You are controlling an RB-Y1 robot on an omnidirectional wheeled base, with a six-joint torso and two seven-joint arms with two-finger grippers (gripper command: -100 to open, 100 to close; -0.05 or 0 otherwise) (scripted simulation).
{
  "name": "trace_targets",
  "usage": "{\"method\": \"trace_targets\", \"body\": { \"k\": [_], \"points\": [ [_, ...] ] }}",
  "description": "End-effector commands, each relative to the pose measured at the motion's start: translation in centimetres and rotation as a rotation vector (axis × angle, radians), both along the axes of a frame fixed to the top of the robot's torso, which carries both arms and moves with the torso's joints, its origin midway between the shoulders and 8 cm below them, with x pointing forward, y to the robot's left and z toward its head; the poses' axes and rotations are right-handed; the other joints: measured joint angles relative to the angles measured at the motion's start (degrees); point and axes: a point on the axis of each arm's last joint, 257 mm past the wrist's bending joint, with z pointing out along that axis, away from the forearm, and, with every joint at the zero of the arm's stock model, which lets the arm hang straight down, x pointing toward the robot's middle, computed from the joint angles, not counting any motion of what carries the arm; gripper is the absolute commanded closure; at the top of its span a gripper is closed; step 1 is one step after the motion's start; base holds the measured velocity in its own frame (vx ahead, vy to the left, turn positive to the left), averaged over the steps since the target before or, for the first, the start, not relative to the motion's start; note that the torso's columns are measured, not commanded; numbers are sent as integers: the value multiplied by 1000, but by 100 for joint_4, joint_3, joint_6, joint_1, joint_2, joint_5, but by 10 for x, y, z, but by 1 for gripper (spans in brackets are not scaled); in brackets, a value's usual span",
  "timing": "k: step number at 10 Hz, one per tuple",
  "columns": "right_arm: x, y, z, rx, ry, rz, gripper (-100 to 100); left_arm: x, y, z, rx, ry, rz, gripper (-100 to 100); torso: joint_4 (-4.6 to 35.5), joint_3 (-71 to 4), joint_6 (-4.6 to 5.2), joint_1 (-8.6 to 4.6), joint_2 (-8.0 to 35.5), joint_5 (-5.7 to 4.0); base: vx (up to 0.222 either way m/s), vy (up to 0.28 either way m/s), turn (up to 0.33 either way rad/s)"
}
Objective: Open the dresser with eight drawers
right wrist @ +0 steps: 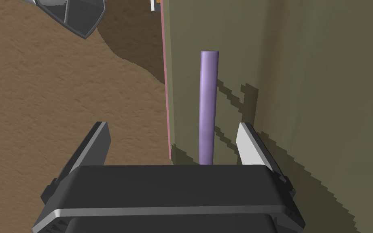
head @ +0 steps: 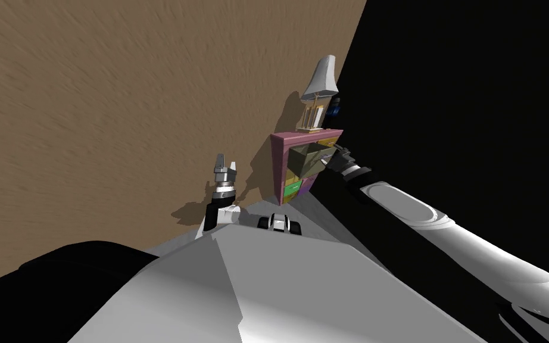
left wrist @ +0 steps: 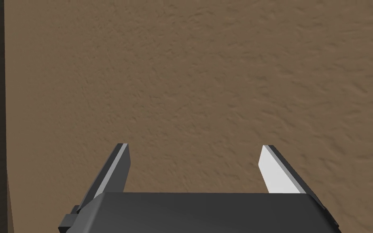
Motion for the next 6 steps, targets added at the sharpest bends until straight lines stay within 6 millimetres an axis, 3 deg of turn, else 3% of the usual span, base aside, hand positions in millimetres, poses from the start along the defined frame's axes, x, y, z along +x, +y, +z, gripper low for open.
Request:
{"method": "trace_targets", "body": {
  "k": [1,3,4,6],
  "points": [
    [3,-3,14,-23,-9,6,-100,0,0,0,0,0,0,0,-3,-4,-9,-4,-5,-1,9,74,-14],
    [3,-3,13,-1,1,10,-100,0,0,0,0,0,0,0,2,13,-6,-50,21,-15,8,18,16],
    [5,-6,31,-2,1,21,-100,0,0,0,0,0,0,0,5,20,0,-65,30,-22,1,30,-63],
    [5,-6,31,-2,1,21,-100,0,0,0,0,0,0,0,24,28,8,-49,47,-10,-3,32,-29]
  ]
}}
